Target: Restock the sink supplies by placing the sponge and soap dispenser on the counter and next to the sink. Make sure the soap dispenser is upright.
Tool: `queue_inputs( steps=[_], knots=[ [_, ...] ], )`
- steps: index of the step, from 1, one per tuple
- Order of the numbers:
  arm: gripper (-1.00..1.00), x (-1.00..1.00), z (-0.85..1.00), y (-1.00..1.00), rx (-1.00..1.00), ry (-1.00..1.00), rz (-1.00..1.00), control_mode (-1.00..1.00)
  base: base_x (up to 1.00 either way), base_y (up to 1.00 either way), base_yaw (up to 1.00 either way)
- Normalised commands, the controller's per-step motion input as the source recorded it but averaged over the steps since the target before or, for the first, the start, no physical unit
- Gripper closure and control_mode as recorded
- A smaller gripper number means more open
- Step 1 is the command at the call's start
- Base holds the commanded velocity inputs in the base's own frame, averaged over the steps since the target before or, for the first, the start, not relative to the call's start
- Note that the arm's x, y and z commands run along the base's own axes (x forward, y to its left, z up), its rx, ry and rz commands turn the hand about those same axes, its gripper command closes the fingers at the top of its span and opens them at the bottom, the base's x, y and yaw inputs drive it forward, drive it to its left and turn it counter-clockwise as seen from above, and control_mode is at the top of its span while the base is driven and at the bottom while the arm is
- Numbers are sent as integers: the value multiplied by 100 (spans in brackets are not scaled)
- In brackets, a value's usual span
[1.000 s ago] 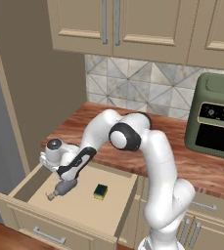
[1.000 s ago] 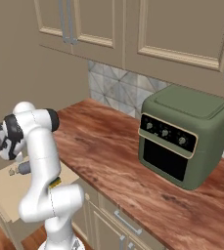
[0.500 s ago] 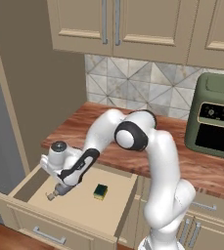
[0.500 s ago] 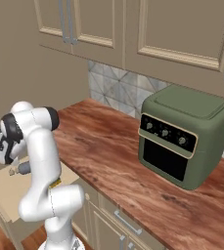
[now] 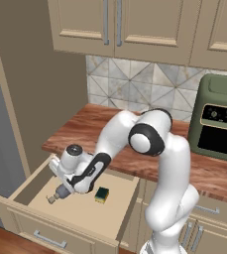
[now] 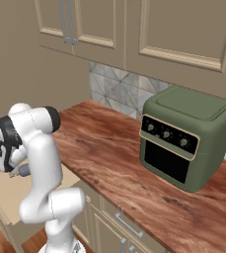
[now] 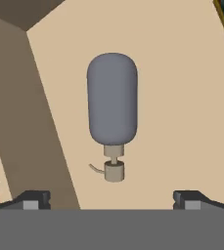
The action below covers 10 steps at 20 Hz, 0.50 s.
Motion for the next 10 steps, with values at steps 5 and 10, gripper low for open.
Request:
queue_inputs(
  steps=[5,10],
  knots=[
    [-100,-26,3,-33,1,16,-16,-100,0,0,0],
    [-100,-53,0,-20,3,10,-12,-100,0,0,0]
  ],
)
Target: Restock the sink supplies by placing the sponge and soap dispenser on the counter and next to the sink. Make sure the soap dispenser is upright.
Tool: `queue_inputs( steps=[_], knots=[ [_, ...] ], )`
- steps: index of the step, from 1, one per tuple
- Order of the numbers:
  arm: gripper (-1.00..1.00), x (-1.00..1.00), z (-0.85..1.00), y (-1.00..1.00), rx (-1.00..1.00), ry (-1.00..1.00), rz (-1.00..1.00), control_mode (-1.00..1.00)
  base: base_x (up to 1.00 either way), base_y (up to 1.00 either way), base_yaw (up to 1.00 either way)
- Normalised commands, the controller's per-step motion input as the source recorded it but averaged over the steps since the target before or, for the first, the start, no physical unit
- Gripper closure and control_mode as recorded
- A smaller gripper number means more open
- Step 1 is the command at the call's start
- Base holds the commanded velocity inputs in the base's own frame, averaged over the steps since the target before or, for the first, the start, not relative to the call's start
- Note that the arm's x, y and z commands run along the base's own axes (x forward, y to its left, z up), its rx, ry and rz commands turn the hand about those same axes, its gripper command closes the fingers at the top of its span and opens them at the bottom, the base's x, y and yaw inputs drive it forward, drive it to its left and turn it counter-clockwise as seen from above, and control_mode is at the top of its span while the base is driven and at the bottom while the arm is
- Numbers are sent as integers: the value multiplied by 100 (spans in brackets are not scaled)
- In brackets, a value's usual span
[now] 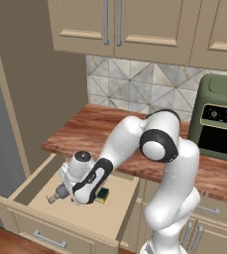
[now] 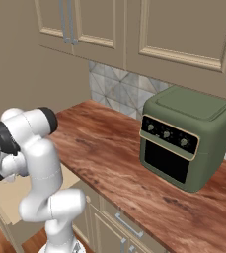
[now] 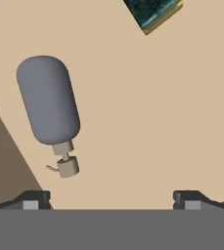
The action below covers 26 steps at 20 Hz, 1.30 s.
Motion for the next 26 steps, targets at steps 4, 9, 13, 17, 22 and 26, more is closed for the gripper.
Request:
queue_inputs(
  steps=[4,9,13,17,22,26],
  knots=[
    [-100,-42,0,-12,4,3,-10,-100,0,0,0],
    [-100,-3,7,-2,0,-4,0,-100,0,0,0],
    [-100,0,17,0,0,-13,4,-100,0,0,0],
    [-100,0,3,5,-4,-2,8,-100,0,0,0],
    [-100,0,4,10,-8,0,12,-100,0,0,0],
    [-100,0,25,7,-6,0,8,-100,0,0,0]
  ],
)
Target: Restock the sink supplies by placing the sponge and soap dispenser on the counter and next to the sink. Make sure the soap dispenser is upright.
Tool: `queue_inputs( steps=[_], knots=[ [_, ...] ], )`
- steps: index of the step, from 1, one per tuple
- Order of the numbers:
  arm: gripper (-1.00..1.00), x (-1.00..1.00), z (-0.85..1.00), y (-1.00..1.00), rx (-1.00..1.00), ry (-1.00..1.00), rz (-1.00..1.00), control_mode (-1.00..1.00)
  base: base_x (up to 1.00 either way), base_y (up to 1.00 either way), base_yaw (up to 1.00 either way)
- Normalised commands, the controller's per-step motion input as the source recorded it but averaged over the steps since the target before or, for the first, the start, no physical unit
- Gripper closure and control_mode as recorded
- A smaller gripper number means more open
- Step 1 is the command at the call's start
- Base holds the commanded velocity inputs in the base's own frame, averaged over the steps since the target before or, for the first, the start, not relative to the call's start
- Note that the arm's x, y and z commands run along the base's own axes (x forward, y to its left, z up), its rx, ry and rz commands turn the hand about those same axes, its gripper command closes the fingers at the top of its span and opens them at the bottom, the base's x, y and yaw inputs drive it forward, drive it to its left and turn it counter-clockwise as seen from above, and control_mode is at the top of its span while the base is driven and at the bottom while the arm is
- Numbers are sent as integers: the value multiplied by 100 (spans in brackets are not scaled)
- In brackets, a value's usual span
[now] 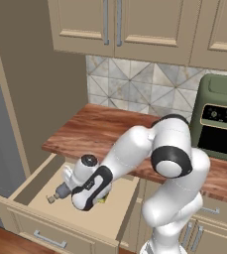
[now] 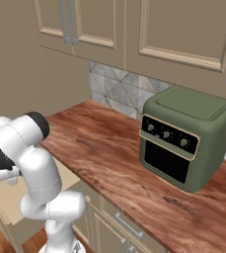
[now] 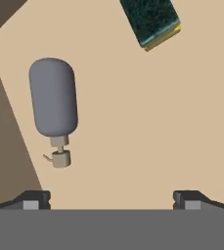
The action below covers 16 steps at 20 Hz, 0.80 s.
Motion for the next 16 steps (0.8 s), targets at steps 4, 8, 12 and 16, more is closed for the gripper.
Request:
queue_inputs(
  steps=[4,8,12,16],
  knots=[
    [-100,0,17,18,-2,5,6,-100,0,0,0],
    [-100,0,0,22,-1,2,3,-100,0,0,0],
    [-100,4,-2,2,0,0,0,-100,0,0,0],
    [-100,10,-18,0,0,0,0,-100,0,0,0]
  ],
)
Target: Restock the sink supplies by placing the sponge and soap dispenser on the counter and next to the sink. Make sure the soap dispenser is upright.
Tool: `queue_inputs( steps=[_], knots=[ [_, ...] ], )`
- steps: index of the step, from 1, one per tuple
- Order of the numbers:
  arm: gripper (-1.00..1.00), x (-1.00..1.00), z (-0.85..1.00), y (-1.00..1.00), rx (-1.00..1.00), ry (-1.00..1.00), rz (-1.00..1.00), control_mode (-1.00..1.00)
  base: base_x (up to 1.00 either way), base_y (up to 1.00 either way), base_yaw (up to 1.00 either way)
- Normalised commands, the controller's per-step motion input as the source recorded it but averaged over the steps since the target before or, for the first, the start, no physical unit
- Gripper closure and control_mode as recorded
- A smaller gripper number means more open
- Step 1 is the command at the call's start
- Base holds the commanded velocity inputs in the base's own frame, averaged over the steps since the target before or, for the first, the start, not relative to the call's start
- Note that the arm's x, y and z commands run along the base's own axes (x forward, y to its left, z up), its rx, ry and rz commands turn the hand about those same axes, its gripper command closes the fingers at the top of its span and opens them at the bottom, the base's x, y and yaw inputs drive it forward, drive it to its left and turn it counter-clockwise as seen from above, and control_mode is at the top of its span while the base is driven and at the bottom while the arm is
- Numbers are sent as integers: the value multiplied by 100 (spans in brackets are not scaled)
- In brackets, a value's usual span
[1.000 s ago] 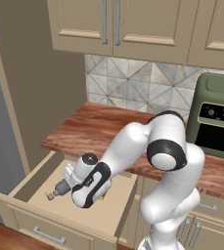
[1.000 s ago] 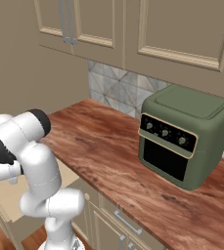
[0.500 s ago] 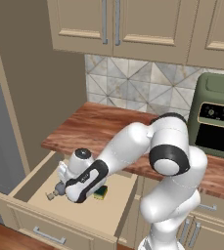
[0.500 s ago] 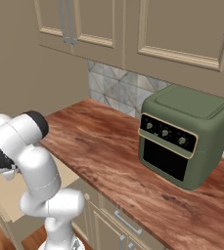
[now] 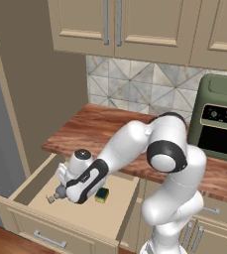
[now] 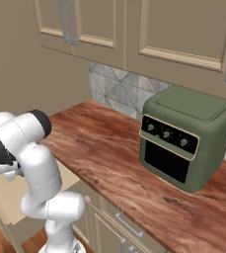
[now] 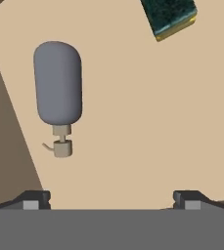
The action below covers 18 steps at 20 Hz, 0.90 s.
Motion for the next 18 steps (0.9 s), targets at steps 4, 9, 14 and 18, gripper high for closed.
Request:
queue_inputs(
  steps=[4,9,14,18],
  knots=[
    [-100,0,-6,3,-3,0,0,-100,0,0,0],
    [-100,0,-1,12,-6,0,0,-100,0,0,0],
    [-100,0,0,17,-7,0,0,-100,0,0,0],
    [-100,0,-2,20,-8,1,0,-100,0,0,0]
  ],
)
